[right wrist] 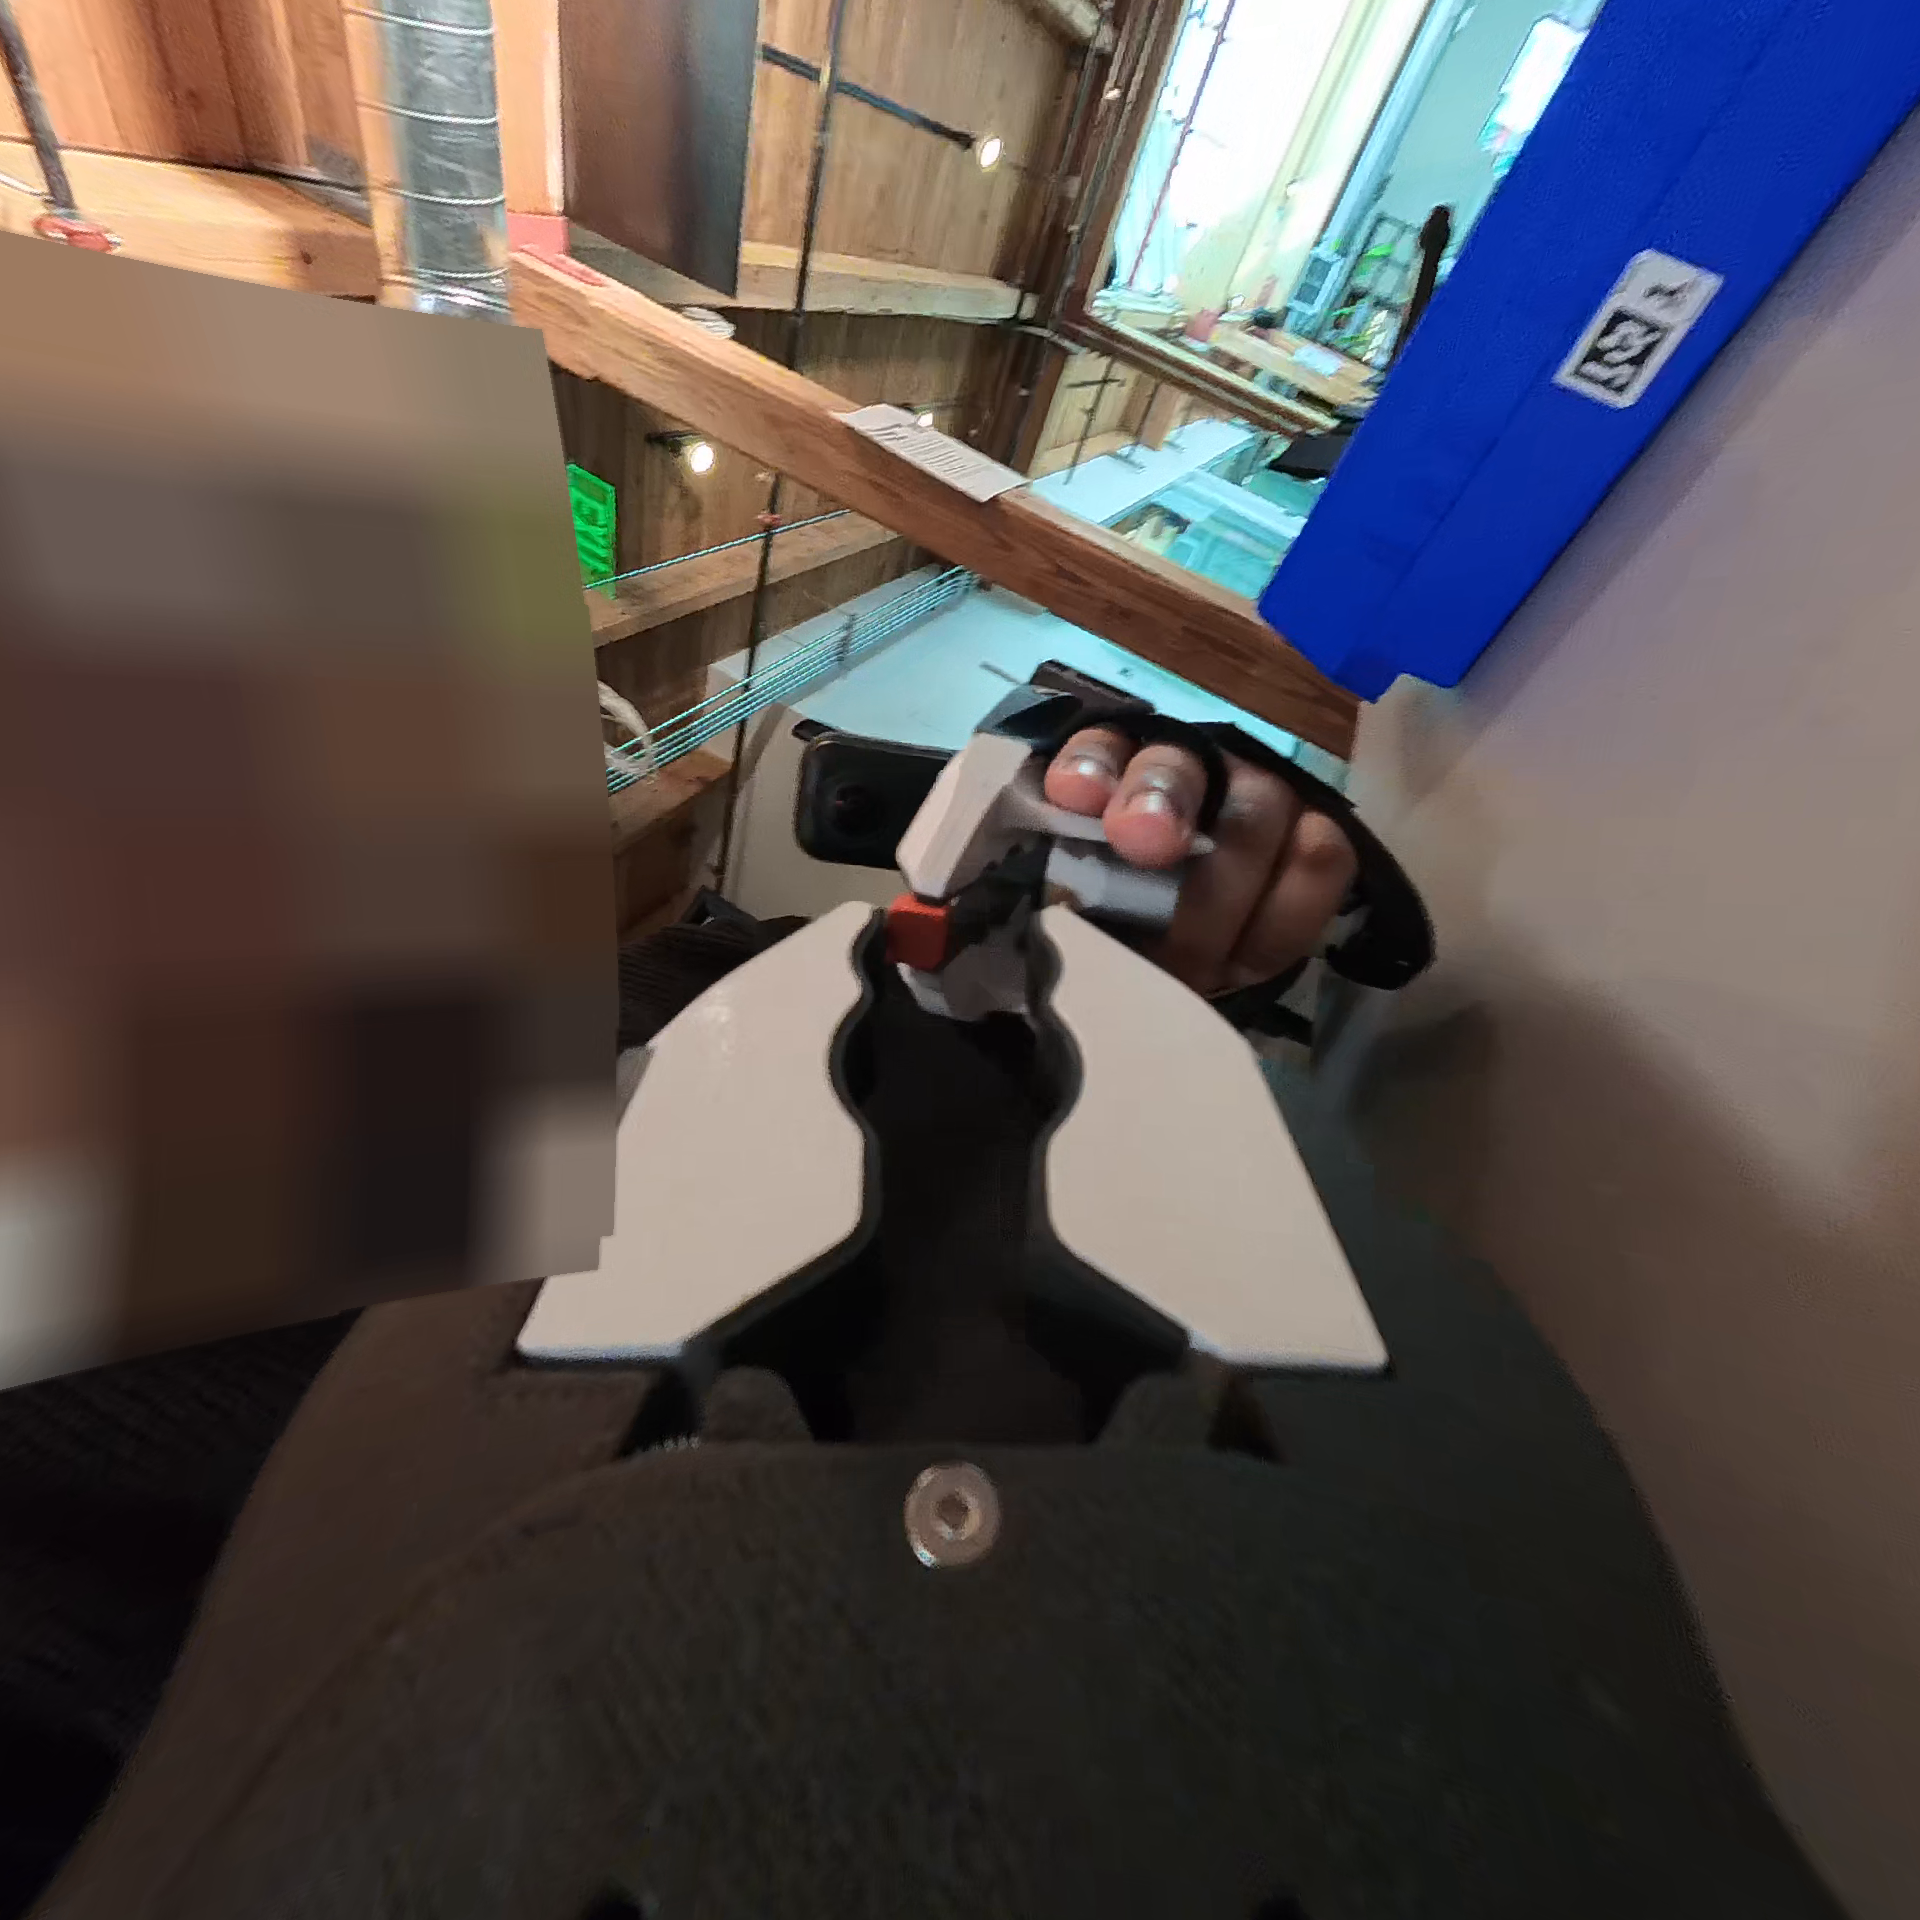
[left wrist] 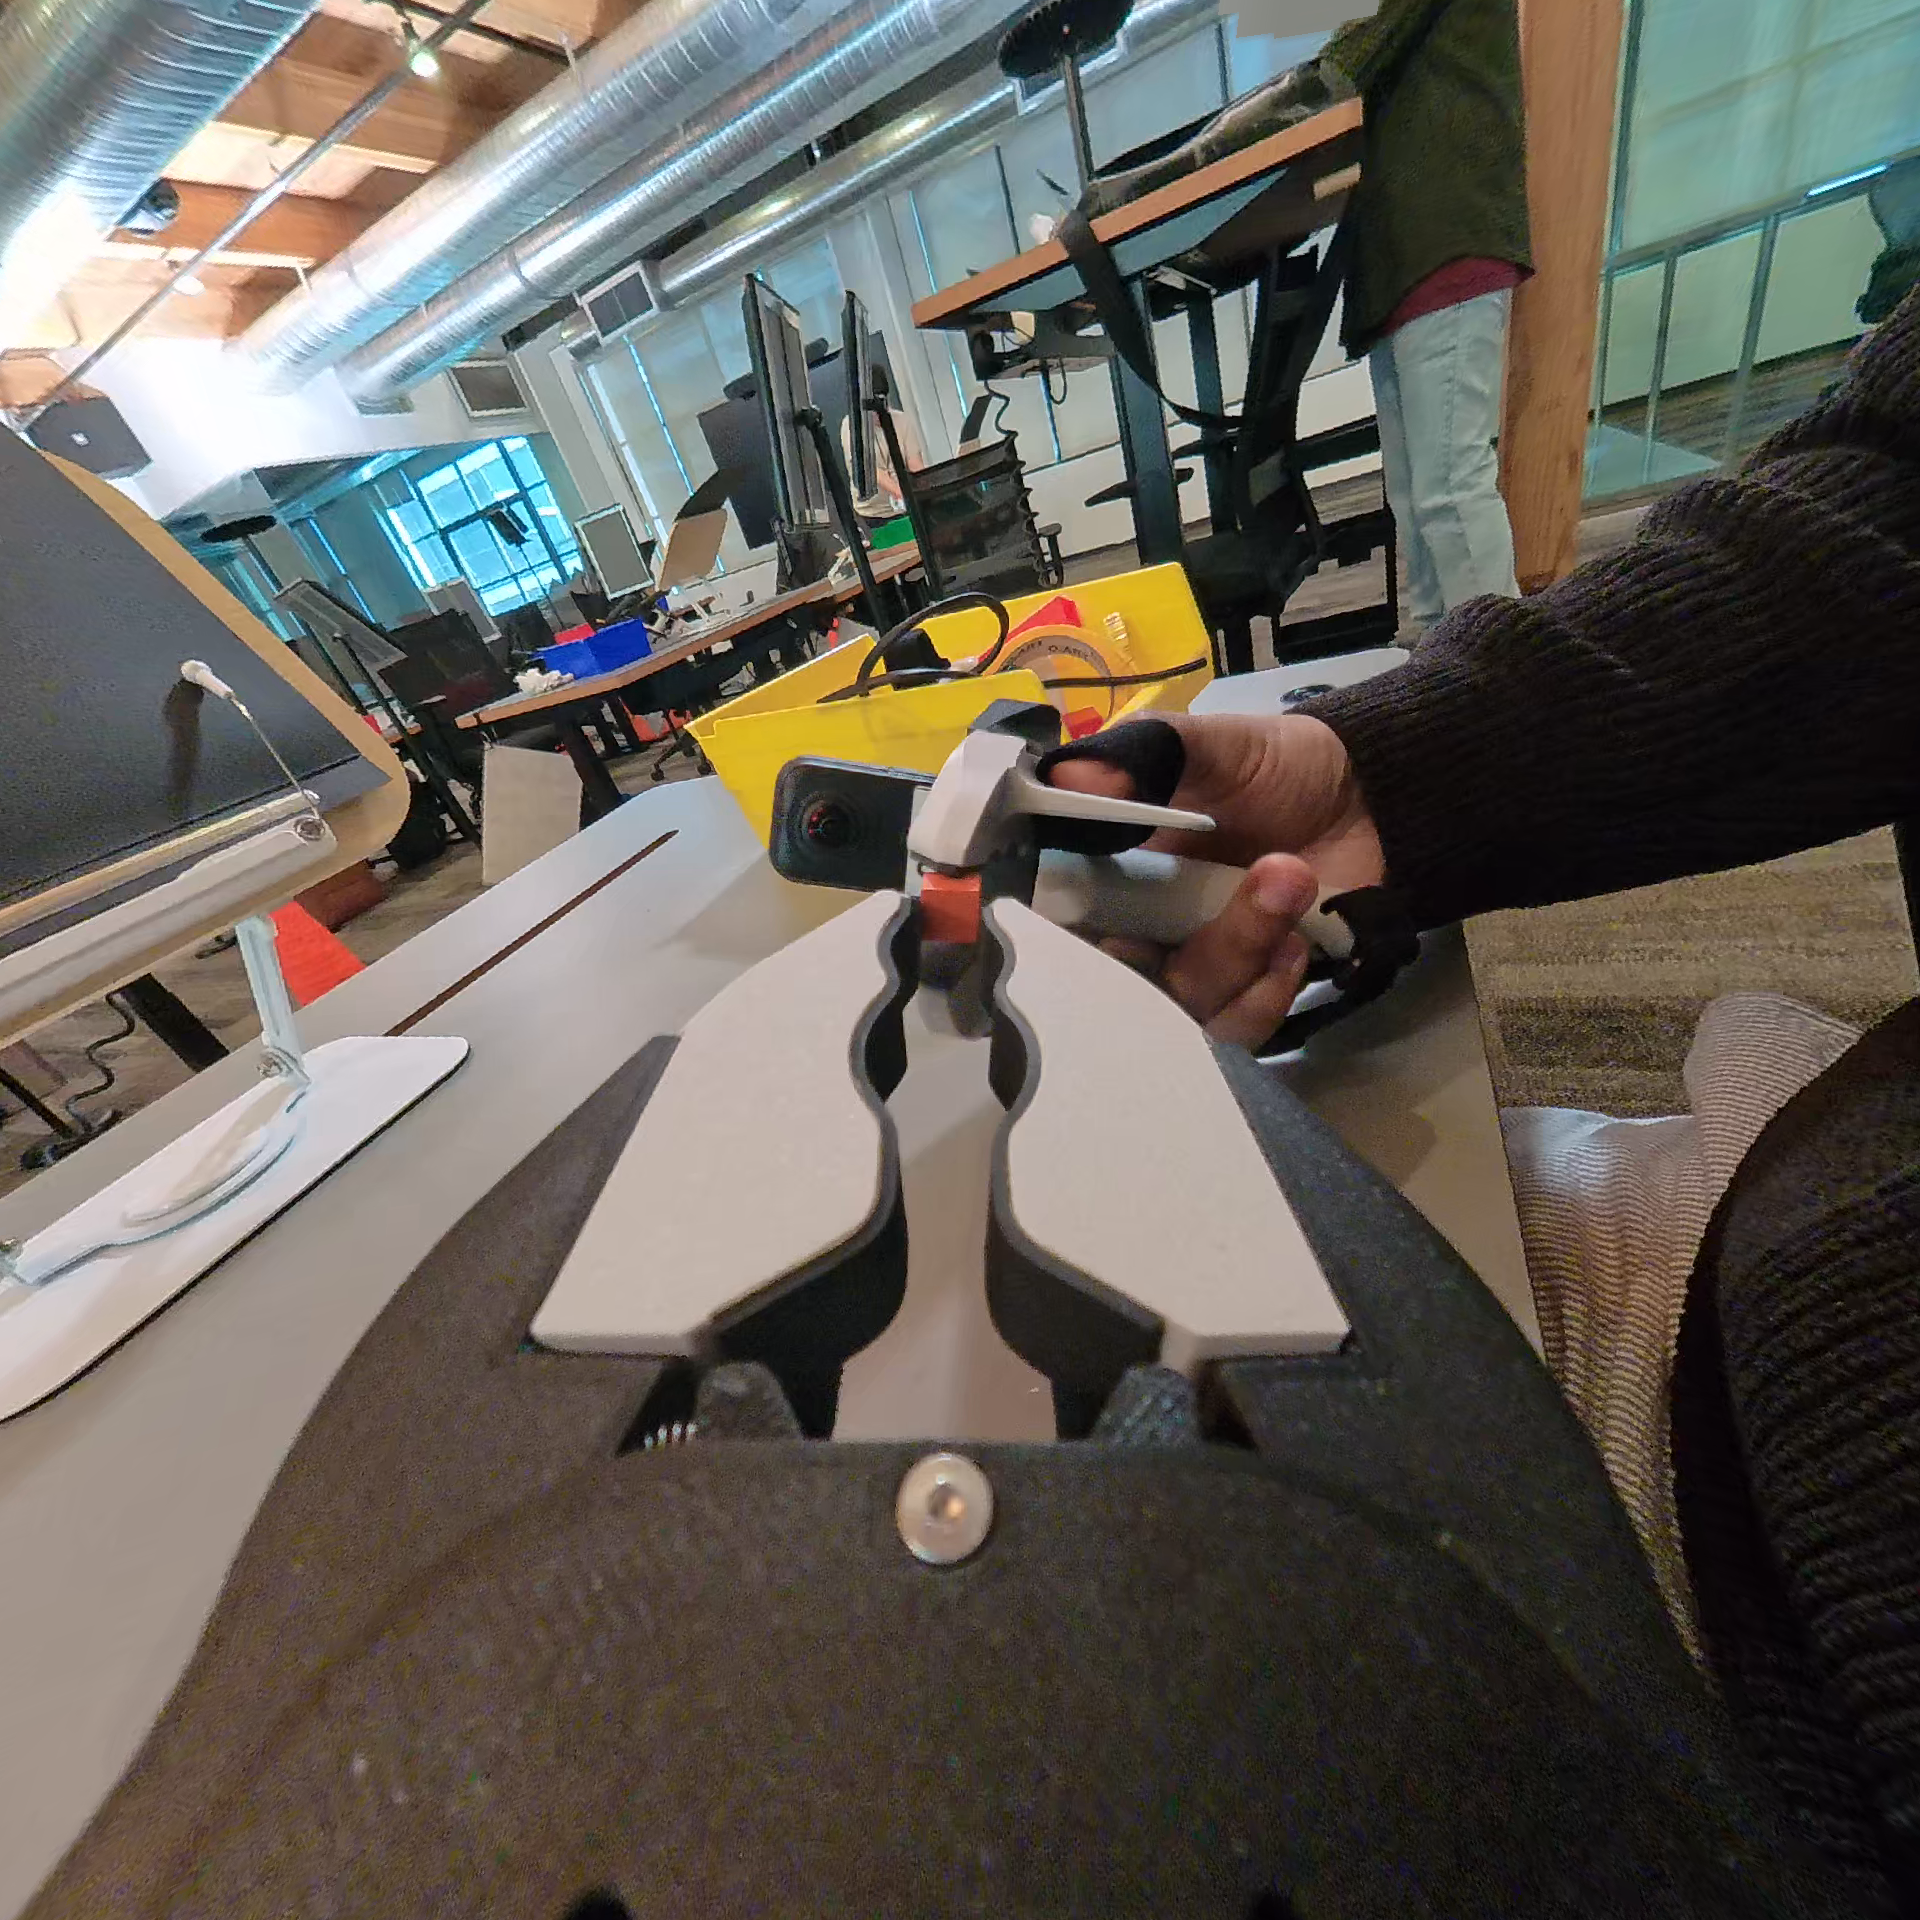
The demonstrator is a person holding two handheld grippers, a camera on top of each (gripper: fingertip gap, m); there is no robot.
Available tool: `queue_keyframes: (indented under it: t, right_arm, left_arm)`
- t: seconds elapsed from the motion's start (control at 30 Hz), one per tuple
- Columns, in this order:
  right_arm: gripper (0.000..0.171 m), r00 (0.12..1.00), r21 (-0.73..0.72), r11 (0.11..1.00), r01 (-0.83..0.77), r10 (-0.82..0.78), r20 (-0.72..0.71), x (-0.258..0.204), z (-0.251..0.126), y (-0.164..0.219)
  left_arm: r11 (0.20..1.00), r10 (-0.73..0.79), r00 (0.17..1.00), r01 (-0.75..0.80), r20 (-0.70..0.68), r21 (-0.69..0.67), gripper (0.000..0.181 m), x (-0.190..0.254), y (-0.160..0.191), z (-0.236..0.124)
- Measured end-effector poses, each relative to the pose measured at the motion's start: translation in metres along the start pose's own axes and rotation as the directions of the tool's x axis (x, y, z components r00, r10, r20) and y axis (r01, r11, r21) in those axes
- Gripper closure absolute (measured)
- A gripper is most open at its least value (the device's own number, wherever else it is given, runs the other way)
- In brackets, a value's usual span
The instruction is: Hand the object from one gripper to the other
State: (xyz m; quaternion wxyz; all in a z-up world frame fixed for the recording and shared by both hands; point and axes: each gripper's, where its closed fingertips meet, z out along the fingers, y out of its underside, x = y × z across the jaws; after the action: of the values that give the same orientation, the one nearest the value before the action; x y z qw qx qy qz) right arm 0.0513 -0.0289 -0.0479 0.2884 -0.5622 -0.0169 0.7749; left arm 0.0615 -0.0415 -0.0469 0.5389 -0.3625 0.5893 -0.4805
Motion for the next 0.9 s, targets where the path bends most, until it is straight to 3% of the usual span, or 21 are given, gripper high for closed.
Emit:
queue_keyframes:
  t: [0.03, 0.3, 0.53, 0.7, 0.9]
  right_arm:
    - [0.137, 1.000, 0.010, 1.000, 0.011, -0.011, -0.030, 0.005, -0.001, -0.001]
    - [0.128, 0.952, 0.100, 0.956, 0.274, -0.255, -0.167, 0.003, -0.015, -0.026]
    - [0.142, 0.752, -0.046, 0.782, 0.622, -0.612, -0.244, -0.005, -0.012, -0.022]
    - [0.147, 0.739, -0.090, 0.778, 0.622, -0.622, -0.261, 0.000, -0.011, -0.018]
    - [0.148, 0.720, -0.137, 0.768, 0.626, -0.636, -0.278, 0.007, -0.010, -0.014]
  left_arm:
    - [1.000, 0.000, 1.000, 0.000, 0.004, -0.005, 0.171, -0.001, 0.000, 0.000]
    - [0.995, -0.052, 0.999, 0.052, 0.005, -0.081, 0.171, -0.004, 0.012, 0.002]
    - [0.941, -0.331, 0.943, 0.328, -0.032, -0.085, 0.171, -0.012, 0.015, 0.001]
    - [0.829, -0.558, 0.824, 0.558, -0.097, -0.033, 0.171, -0.021, 0.010, -0.003]
    - [0.753, -0.654, 0.739, 0.657, -0.163, -0.046, 0.172, -0.018, 0.010, -0.003]
